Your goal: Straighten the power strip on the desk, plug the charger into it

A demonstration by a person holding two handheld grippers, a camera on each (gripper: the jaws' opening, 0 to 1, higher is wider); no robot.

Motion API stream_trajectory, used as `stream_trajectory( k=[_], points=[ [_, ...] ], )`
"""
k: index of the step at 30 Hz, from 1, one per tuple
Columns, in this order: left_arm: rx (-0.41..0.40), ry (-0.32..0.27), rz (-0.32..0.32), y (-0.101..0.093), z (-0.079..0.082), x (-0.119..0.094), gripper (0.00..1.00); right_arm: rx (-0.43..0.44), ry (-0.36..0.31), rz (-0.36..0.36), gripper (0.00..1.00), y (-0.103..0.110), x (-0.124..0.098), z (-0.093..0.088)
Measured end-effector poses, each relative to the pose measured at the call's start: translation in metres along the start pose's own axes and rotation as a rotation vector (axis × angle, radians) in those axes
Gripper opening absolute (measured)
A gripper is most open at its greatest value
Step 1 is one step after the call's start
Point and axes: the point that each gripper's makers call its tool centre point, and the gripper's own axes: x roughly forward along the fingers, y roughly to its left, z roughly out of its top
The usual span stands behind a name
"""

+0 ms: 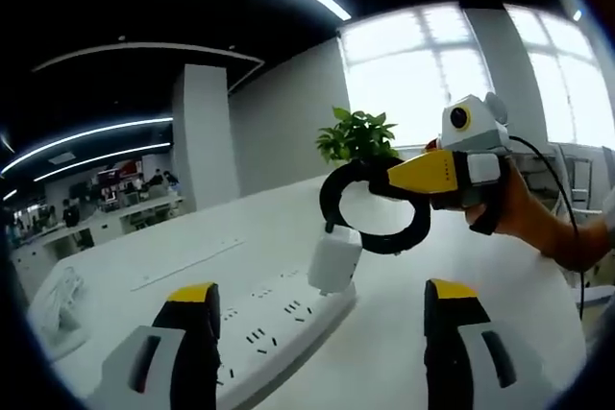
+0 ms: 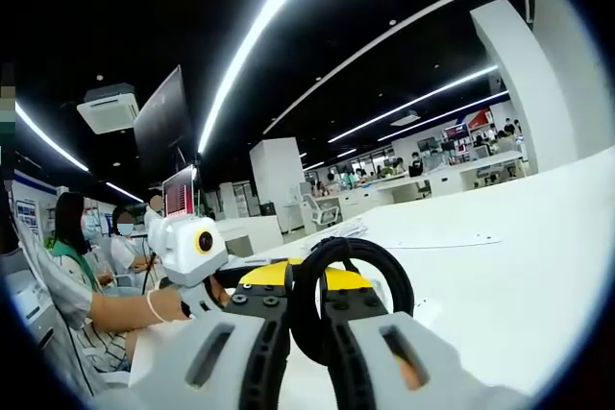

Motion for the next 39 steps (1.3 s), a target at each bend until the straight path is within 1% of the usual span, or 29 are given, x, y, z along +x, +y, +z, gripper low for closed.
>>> stream_trajectory(
  k=[4, 8, 13, 18, 22, 25, 28, 33, 37, 39],
  points=[
    [0.01, -0.008, 0.004, 0.001, 0.001, 0.005, 0.88, 0.001, 0.003, 0.004, 0.09, 0.001, 0.0, 0.0],
    [0.021, 0.014, -0.007, -0.001, -0.003, 0.01, 0.87, 0.007, 0.006, 0.011, 0.09, 0.003, 0.0, -0.002],
    [0.051, 0.017, -0.005, -0.003, -0.001, 0.016, 0.86, 0.016, 0.003, 0.028, 0.09, 0.006, 0.001, -0.001],
    [0.083, 0.034, 0.019, 0.0, -0.004, 0.023, 0.85, 0.025, 0.011, 0.038, 0.09, 0.008, 0.003, -0.004],
    [0.125, 0.03, 0.04, -0.001, -0.001, 0.029, 0.83, 0.027, 0.015, 0.046, 0.09, 0.01, 0.004, -0.005],
    [0.147, 0.021, 0.04, -0.003, 0.002, 0.033, 0.83, 0.027, 0.016, 0.051, 0.09, 0.012, 0.005, -0.006],
    [0.157, 0.024, 0.043, -0.004, 0.001, 0.037, 0.81, 0.027, 0.018, 0.053, 0.09, 0.012, 0.005, -0.006],
    [0.154, 0.017, 0.04, -0.006, 0.002, 0.039, 0.78, 0.024, 0.02, 0.059, 0.09, 0.014, 0.005, -0.007],
    [0.158, 0.027, 0.039, -0.007, 0.0, 0.041, 0.74, 0.023, 0.022, 0.064, 0.09, 0.016, 0.005, -0.007],
    [0.157, 0.031, 0.034, -0.008, -0.001, 0.041, 0.7, 0.024, 0.023, 0.065, 0.09, 0.017, 0.005, -0.008]
  ],
)
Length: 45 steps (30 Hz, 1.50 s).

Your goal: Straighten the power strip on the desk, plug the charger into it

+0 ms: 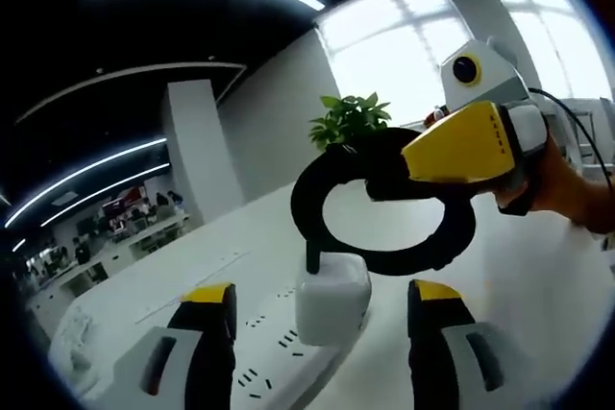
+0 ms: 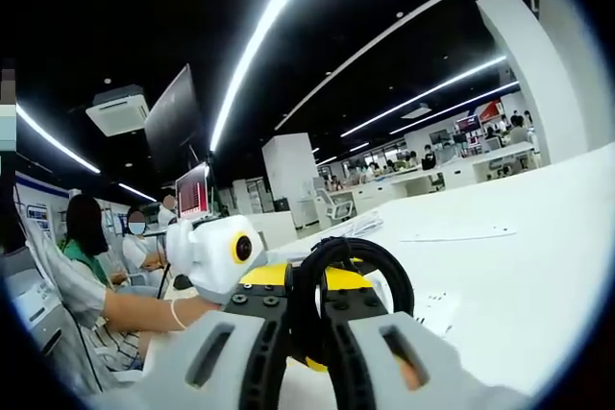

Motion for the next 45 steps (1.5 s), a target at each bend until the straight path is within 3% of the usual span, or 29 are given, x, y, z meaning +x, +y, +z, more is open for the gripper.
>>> stream_trajectory(
  k=[15, 22, 29, 34, 43, 45],
  points=[
    [-0.022, 0.004, -0.038, -0.001, -0.003, 0.0, 0.3, 0.01, 0.017, 0.012, 0.09, 0.003, 0.004, -0.006],
    [0.039, 0.032, -0.071, 0.003, -0.007, 0.002, 0.28, 0.011, 0.03, 0.015, 0.09, 0.002, 0.012, -0.01],
    [0.014, 0.026, -0.27, 0.008, 0.0, 0.003, 0.27, 0.026, 0.071, -0.022, 0.09, -0.004, 0.027, 0.002],
    [-0.031, 0.037, -0.4, 0.011, 0.006, 0.004, 0.27, 0.13, 0.088, -0.067, 0.09, -0.011, 0.035, 0.012],
    [-0.036, 0.107, -0.576, 0.014, -0.006, 0.001, 0.27, 0.162, 0.133, -0.107, 0.1, -0.021, 0.049, 0.008],
    [-0.03, 0.106, -0.588, 0.016, -0.008, 0.001, 0.27, 0.175, 0.132, -0.107, 0.1, -0.024, 0.051, 0.007]
  ],
)
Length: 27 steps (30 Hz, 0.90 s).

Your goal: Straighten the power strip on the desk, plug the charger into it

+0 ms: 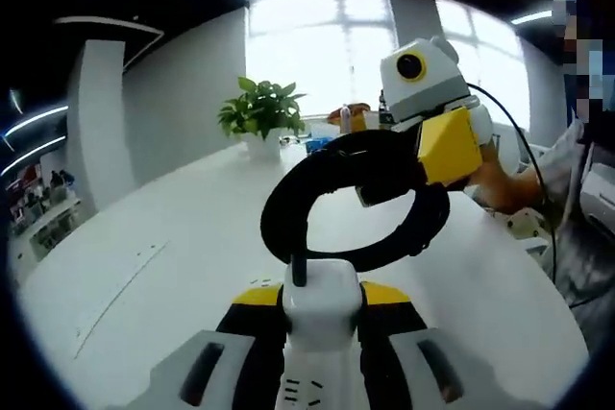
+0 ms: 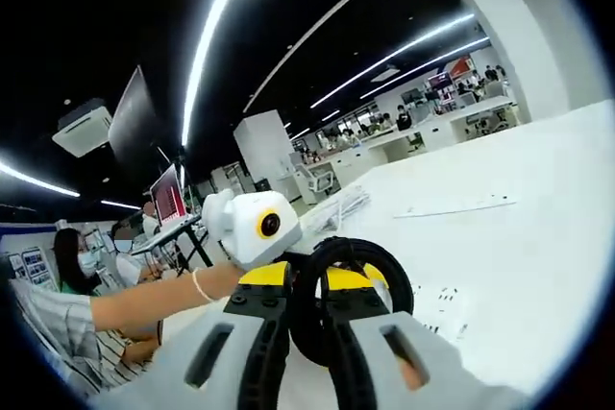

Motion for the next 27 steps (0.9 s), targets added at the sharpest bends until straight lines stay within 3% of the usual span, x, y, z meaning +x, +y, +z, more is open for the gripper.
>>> stream_trajectory(
  k=[12, 23, 24, 25, 26, 27],
  points=[
    [0.012, -0.057, -0.05, 0.002, 0.006, 0.005, 0.27, -0.012, -0.01, -0.019, 0.1, -0.001, 0.004, 0.003],
    [0.059, -0.028, -0.059, 0.004, 0.002, 0.01, 0.27, -0.046, -0.022, -0.004, 0.11, -0.001, -0.002, -0.004],
    [0.067, -0.019, -0.055, 0.004, 0.002, 0.01, 0.27, -0.081, -0.029, 0.018, 0.13, 0.001, -0.003, -0.003],
    [0.085, 0.027, -0.041, 0.006, -0.006, 0.011, 0.27, -0.095, -0.023, 0.025, 0.16, 0.001, -0.003, -0.005],
    [0.122, 0.021, -0.033, 0.007, -0.005, 0.015, 0.27, -0.118, -0.012, 0.039, 0.2, 0.003, -0.003, -0.009],
    [0.092, 0.024, -0.039, 0.006, -0.006, 0.014, 0.27, -0.126, -0.013, 0.063, 0.23, 0.008, -0.003, -0.011]
  ],
)
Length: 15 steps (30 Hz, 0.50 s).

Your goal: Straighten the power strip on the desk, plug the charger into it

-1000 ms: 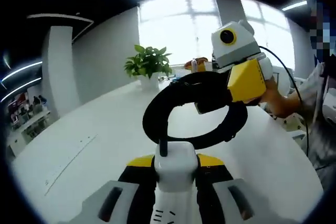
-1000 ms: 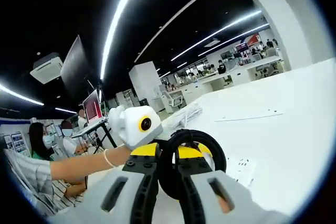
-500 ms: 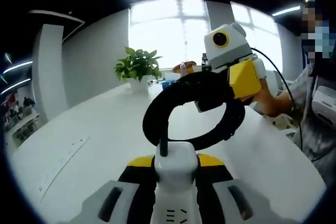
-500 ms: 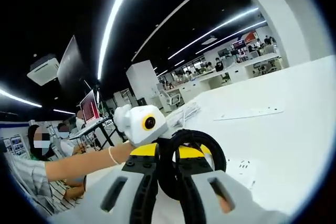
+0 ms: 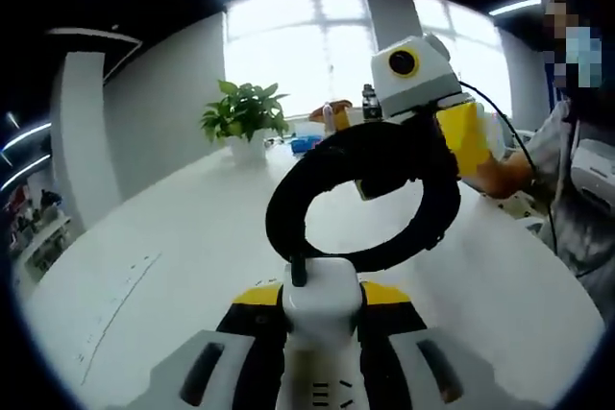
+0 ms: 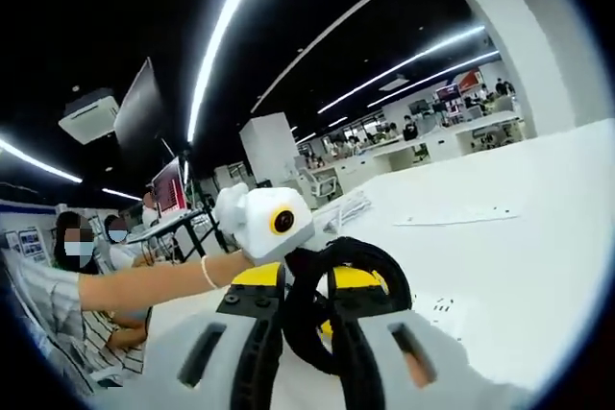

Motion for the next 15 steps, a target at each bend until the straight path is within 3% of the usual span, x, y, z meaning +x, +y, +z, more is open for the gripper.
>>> stream_trajectory(
  k=[3, 6, 8, 9, 11, 15],
  points=[
    [-0.015, -0.027, -0.002, 0.002, 0.001, -0.002, 0.27, -0.028, -0.038, 0.015, 0.37, 0.005, -0.001, 0.0],
    [-0.002, -0.025, 0.006, 0.0, 0.001, -0.002, 0.27, -0.091, -0.055, -0.015, 0.49, -0.004, -0.004, 0.001],
    [0.036, -0.005, 0.013, -0.001, 0.0, -0.001, 0.27, -0.158, -0.143, -0.029, 0.53, -0.009, -0.01, 0.016],
    [0.072, 0.008, 0.018, -0.002, -0.001, -0.002, 0.27, -0.154, -0.145, -0.041, 0.57, -0.01, -0.013, 0.016],
    [0.069, 0.009, 0.027, -0.005, -0.001, -0.002, 0.27, -0.17, -0.178, -0.033, 0.64, -0.007, -0.018, 0.026],
    [0.057, -0.01, 0.052, -0.003, -0.001, -0.003, 0.27, -0.195, -0.195, -0.042, 0.68, -0.007, -0.024, 0.028]
  ],
)
